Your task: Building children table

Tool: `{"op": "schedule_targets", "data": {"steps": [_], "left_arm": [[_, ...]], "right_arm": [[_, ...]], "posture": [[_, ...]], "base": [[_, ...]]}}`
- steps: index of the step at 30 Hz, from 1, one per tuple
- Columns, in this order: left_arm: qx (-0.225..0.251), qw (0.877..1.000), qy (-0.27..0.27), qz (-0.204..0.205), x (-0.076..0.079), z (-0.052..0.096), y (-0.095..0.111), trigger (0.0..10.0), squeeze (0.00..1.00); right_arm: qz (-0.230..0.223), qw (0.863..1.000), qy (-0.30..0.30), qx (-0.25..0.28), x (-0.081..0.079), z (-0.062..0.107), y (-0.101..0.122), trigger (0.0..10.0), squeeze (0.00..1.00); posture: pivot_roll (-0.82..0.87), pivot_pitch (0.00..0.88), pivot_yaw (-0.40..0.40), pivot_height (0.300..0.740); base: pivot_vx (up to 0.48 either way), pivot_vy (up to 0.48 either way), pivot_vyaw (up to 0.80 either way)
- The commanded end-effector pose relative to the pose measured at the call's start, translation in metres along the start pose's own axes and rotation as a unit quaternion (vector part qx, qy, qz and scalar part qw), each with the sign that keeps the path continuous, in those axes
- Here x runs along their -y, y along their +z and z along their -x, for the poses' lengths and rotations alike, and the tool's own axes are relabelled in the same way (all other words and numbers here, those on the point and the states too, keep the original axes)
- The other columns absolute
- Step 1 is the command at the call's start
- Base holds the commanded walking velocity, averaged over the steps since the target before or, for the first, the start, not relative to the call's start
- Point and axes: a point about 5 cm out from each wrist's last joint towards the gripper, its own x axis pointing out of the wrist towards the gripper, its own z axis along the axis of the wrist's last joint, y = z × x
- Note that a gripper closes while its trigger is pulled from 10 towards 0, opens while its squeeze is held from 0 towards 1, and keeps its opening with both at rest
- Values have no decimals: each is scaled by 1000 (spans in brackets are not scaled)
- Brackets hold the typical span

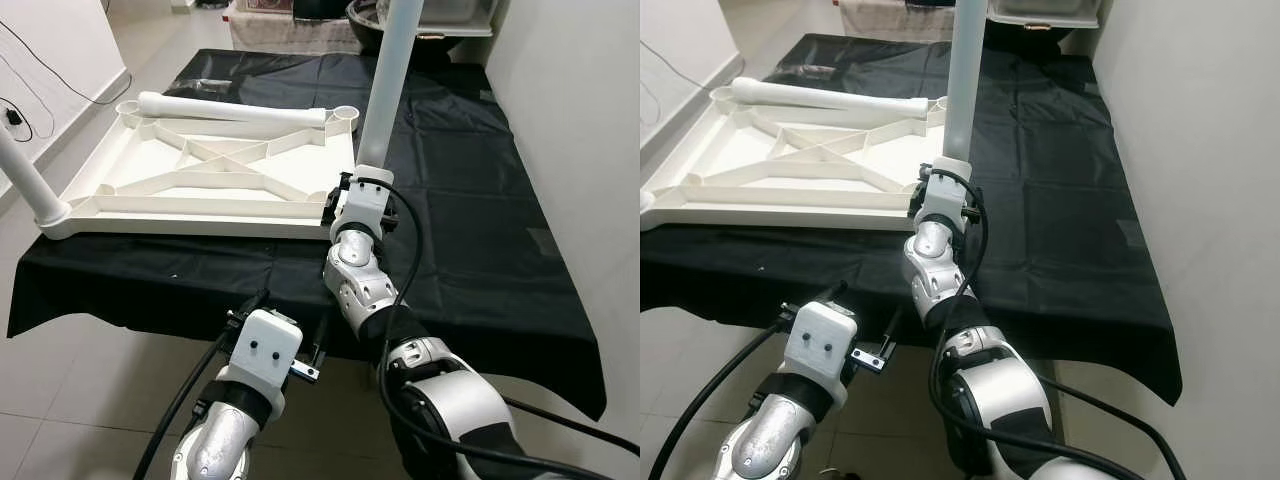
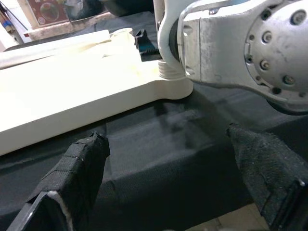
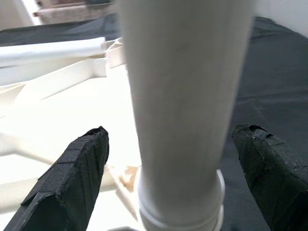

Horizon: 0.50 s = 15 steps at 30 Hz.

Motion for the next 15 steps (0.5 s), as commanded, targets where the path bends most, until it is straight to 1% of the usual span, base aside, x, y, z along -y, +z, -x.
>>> {"op": "schedule_targets", "data": {"steps": [1,5,15], "left_arm": [[-11,1000,-3,-4,0,0,-6,10000,0],[-11,1000,-2,-9,-2,0,-8,10000,0],[-11,1000,-4,-15,-2,-1,-10,10000,0]], "right_arm": [[-15,998,28,-46,-18,19,-24,10000,0],[-9,997,49,-51,-16,21,-29,10000,0],[1,997,54,-51,-5,21,-32,10000,0]], "posture": [[106,113,-32,740],[109,109,-34,740],[104,101,-30,740]], "base": [[0,0,0],[0,0,0],[0,0,0]]}}
